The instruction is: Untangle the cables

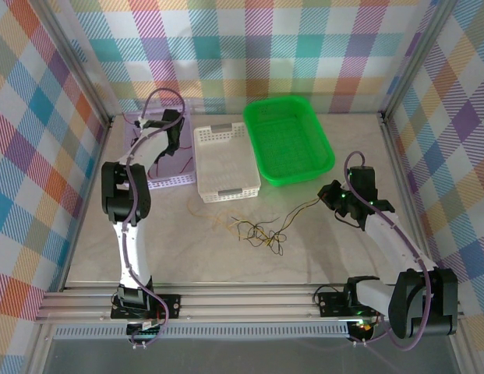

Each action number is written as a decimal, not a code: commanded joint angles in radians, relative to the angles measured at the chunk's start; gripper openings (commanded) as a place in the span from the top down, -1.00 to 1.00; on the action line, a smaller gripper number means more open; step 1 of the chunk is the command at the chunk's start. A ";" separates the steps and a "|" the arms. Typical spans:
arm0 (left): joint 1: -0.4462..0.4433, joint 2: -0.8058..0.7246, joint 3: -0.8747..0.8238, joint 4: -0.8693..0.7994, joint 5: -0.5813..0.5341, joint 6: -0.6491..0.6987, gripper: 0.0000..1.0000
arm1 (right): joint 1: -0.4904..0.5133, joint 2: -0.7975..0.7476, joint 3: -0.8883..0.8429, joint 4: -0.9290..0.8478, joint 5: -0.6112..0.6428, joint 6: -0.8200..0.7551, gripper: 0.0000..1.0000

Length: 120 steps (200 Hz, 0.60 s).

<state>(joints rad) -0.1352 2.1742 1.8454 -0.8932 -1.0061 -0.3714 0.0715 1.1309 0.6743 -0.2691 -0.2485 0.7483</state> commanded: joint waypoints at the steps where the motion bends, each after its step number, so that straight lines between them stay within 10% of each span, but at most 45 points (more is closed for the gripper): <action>1: -0.012 0.032 0.057 -0.042 -0.038 -0.022 1.00 | 0.007 -0.012 -0.002 0.016 -0.023 0.001 1.00; 120: -0.016 0.220 0.255 -0.062 -0.049 -0.009 1.00 | 0.026 -0.017 -0.003 0.026 -0.031 0.003 1.00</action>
<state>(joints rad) -0.1501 2.3585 2.0403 -0.9215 -1.0275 -0.3775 0.0868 1.1255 0.6743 -0.2691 -0.2604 0.7483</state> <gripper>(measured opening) 0.041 0.041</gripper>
